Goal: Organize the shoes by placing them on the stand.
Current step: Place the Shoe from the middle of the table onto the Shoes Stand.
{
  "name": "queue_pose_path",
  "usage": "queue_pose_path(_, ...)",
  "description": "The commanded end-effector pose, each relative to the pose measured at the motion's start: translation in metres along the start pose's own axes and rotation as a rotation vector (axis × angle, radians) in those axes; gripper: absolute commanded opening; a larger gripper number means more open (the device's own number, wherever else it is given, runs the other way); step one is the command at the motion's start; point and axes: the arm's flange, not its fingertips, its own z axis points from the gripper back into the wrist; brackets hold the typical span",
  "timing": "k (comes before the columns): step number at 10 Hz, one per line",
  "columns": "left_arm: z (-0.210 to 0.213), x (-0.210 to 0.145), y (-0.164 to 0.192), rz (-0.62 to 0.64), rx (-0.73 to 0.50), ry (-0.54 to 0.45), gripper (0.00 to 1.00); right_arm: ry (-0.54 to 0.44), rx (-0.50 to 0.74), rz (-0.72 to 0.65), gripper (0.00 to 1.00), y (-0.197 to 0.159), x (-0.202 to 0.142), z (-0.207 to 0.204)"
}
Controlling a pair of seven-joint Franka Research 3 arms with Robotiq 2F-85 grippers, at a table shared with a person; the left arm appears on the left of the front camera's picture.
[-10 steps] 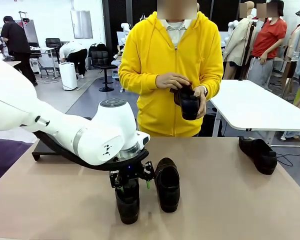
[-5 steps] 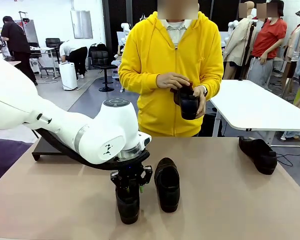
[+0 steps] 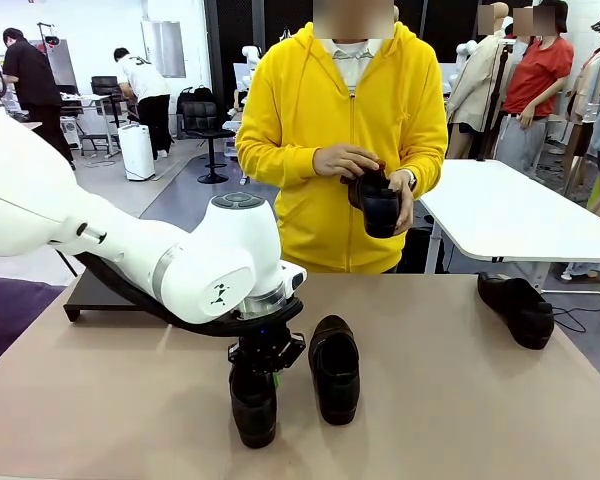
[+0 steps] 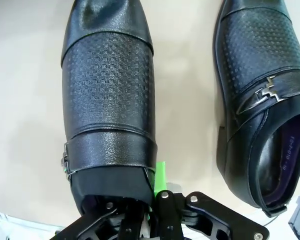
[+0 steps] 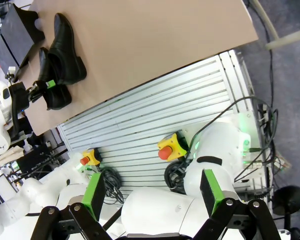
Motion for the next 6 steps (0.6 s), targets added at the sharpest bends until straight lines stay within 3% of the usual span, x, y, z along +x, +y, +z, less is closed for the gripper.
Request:
queue_pose_path(1,-0.002,0.002,-0.003,0.017,0.045,-0.023,0.0,0.005,0.021,0.021,1.0,0.0,0.0,0.002)
queue_pose_path(4,0.015,0.0,0.005,-0.023,0.068,-0.045,0.0,0.005,0.021,0.021,1.0,0.0,0.0,0.002)
queue_pose_path(6,0.083,-0.01,0.04,-0.166,0.083,-0.103,0.0,0.005,0.021,0.021,1.0,0.0,0.0,0.002)
